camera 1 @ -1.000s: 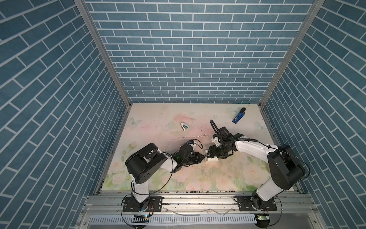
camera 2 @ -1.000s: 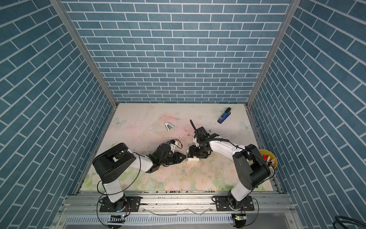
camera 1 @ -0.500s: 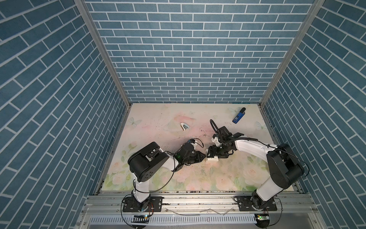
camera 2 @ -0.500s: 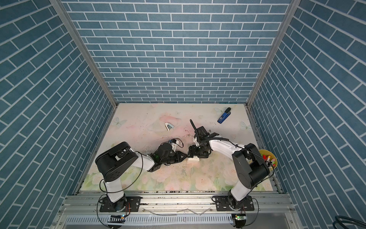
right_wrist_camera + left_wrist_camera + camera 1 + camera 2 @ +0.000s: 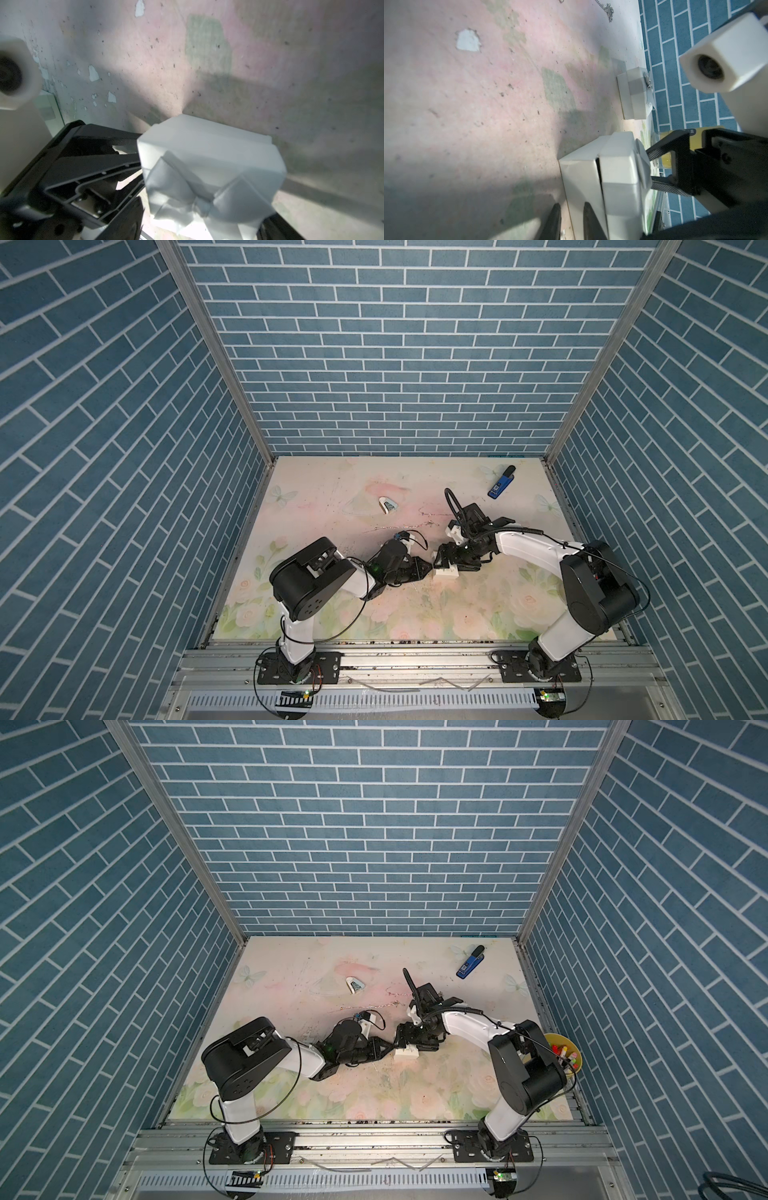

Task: Take the necklace out of the lift-off lid jewelry box
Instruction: Close the lid on the jewelry box.

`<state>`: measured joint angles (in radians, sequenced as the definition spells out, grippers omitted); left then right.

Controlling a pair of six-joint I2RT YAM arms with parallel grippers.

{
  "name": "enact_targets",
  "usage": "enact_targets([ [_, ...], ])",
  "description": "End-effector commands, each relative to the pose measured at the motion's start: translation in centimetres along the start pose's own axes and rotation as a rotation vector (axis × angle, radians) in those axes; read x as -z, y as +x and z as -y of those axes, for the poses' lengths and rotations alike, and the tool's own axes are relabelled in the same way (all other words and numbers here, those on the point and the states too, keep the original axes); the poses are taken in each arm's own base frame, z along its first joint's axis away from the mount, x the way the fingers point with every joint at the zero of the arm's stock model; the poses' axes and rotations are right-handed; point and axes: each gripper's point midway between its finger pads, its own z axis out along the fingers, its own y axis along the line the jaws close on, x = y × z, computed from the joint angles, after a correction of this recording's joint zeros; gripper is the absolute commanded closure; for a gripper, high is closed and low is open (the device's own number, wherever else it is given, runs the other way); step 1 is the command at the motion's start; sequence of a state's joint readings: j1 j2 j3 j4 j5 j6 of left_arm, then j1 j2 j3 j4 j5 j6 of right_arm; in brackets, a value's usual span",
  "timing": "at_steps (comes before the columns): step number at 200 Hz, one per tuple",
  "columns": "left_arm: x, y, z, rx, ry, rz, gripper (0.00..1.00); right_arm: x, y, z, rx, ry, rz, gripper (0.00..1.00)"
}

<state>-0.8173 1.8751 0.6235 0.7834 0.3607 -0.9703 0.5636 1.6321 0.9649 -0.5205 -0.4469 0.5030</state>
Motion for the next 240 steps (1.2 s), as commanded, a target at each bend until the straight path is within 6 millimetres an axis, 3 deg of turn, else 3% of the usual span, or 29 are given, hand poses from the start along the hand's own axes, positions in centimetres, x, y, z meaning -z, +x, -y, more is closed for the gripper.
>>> enact_targets([
  [1,-0.5,1.1,0.5,-0.012,0.025,-0.033,0.78,0.5,-0.1,-2.5,0.010,-0.129,0.007,0.18],
  [59,-0.6,1.3,0.5,-0.013,0.025,-0.036,0.78,0.2,0.3,-2.6,0.004,-0.161,-0.009,0.18],
  [97,-0.4,1.4,0.4,-0.012,0.023,-0.033,0.78,0.3,0.1,-1.7,-0.037,-0.152,0.013,0.14],
  [102,-0.4,1.3,0.4,-0.011,0.022,-0.030,0.78,0.4,0.1,-1.5,-0.040,-0.143,0.015,0.12],
  [105,-0.3,1.3,0.3,-0.011,0.021,-0.029,0.78,0.4,0.2,-1.5,-0.041,-0.139,0.014,0.03],
  [110,-0.3,1.3,0.3,-0.012,0.020,-0.028,0.78,0.5,0.2,-1.3,-0.044,-0.133,0.016,0.01],
  [240,0.9,0.6,-0.6,-0.008,-0.022,-0.002,0.77,1.3,1.1,1.1,-0.046,-0.021,0.023,0.01],
])
